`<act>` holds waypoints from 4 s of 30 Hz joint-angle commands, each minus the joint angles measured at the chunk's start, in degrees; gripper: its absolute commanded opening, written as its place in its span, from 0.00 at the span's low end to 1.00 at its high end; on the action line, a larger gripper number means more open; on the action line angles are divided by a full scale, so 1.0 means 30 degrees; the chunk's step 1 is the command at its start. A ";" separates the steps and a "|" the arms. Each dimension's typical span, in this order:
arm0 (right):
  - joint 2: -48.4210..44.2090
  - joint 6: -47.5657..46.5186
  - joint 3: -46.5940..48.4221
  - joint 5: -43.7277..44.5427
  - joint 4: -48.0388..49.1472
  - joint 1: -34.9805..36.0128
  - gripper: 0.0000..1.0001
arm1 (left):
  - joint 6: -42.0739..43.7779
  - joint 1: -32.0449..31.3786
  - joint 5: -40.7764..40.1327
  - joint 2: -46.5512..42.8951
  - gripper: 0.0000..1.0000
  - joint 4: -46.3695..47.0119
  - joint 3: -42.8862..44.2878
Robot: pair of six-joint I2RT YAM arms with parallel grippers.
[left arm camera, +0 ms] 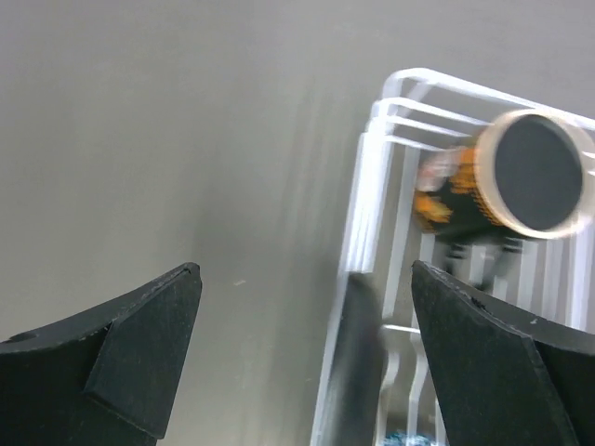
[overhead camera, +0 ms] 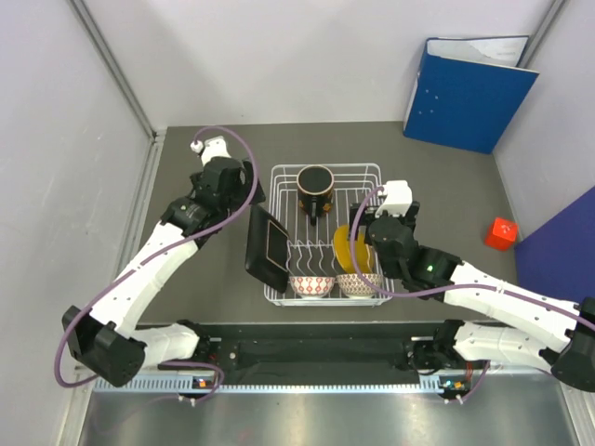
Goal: Unload the mixed dishes from the dish rack
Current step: Pick up the cup from the dish rack, then place the cup at the center of the board.
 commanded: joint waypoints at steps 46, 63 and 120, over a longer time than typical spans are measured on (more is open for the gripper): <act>-0.2487 0.0150 -0.0364 0.1518 -0.0840 0.0205 1.00 | 0.1506 -0.3929 0.4512 1.3461 0.57 0.2637 0.5778; -0.2077 0.0501 -0.0569 0.1343 -0.0899 0.0205 1.00 | 0.1623 -0.3987 0.3897 1.3199 0.33 0.4923 0.4254; -0.8347 0.6474 -0.1534 -1.5320 0.6858 -0.8811 1.00 | -1.1715 -0.0825 2.1913 0.4056 0.00 2.8236 -0.1922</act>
